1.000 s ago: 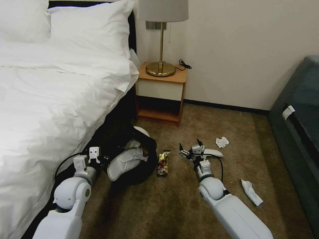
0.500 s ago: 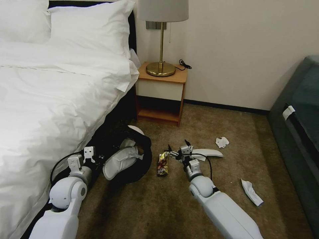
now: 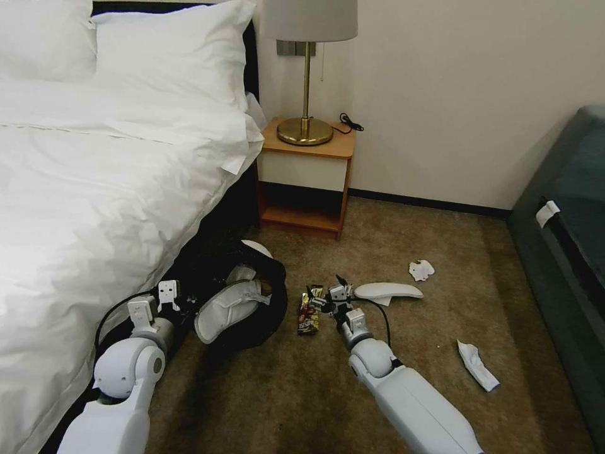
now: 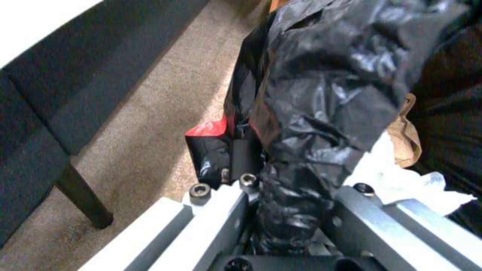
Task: Pick up the trash bin, then pick up the garbage on the floor and place it into the trash bin.
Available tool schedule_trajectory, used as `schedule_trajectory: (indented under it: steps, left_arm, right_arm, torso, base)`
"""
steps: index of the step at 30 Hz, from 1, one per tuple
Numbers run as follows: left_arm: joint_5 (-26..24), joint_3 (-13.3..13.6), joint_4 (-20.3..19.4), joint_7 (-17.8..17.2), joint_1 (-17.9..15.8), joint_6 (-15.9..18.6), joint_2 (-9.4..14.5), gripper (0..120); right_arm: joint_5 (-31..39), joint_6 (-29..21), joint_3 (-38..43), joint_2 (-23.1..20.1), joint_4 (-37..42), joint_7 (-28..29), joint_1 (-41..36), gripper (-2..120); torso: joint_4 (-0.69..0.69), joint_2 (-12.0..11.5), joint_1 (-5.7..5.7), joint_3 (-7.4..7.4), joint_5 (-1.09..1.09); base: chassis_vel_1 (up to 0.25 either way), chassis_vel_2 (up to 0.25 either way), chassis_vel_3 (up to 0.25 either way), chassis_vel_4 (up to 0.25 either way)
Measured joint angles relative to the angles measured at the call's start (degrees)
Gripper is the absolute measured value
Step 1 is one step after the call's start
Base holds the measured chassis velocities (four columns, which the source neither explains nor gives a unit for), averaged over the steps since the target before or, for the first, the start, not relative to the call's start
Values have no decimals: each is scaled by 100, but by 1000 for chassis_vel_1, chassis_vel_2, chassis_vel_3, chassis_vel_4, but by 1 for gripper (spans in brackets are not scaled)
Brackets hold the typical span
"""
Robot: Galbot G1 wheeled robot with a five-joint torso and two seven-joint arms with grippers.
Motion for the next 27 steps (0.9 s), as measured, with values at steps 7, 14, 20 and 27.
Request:
schedule_trajectory:
  steps: [7,14,20,27]
  left_arm:
    - [35,4,-1,9,38,-2,-59,0]
    - [104,10,-36,45,108,-8,-102,0]
    - [134,46,-46,56,124,-9,-116,0]
    - [168,98,-39,61,136,-12,-146,0]
  right_arm:
    - [-13,10,-106,62,-288,-188,65,100]
    - [-69,59,-180,158,-612,-311,150,100]
    - [-75,85,-241,195,-736,-358,225,100]
    - [-87,148,-321,281,-1016,-394,345,100]
  torso:
    - [1,0,0,0,1]
    - [1,0,0,0,0]
    - [1,0,0,0,0]
    - [1,0,0,0,0]
  base:
    - [0,0,0,0]
    - [0,0,0,0]
    - [0,0,0,0]
    - [0,0,0,0]
